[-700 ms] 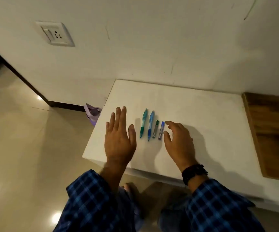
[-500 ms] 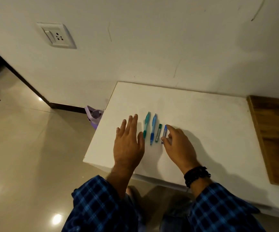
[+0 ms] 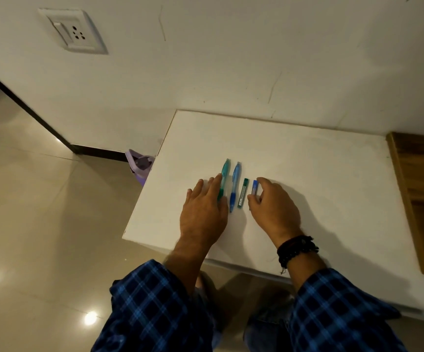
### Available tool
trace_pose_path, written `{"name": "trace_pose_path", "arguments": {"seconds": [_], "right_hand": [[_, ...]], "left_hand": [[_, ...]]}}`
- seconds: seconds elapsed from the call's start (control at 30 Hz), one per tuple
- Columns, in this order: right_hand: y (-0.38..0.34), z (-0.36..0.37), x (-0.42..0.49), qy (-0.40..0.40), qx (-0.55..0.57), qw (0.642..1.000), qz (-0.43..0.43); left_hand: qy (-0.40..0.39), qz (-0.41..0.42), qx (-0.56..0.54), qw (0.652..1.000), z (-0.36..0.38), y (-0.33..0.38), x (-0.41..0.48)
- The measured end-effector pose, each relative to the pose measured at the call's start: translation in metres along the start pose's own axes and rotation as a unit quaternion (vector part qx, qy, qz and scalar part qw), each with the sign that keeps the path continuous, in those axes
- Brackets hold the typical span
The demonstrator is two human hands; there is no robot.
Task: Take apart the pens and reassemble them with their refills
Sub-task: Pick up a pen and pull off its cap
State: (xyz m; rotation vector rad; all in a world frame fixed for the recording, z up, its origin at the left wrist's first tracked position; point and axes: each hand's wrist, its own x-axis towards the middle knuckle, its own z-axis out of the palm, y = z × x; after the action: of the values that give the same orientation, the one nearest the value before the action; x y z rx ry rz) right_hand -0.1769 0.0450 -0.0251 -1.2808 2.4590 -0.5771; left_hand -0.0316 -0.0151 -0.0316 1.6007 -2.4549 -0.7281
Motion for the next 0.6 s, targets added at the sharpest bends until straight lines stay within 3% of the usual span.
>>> {"name": "trace_pose_path", "arguments": {"seconds": [0.4,0.6], "right_hand": [[-0.001,-0.003,0.0,0.055,-0.091,0.991,0.077],[-0.002,-0.009,0.0,0.104,0.012,0.994,0.033]], "left_hand": [[0.054,0.036,-0.016,0.998,0.002,0.025,0.007],[0.1,0.026,-0.109,0.989,-0.003,0.031,0.011]]}}
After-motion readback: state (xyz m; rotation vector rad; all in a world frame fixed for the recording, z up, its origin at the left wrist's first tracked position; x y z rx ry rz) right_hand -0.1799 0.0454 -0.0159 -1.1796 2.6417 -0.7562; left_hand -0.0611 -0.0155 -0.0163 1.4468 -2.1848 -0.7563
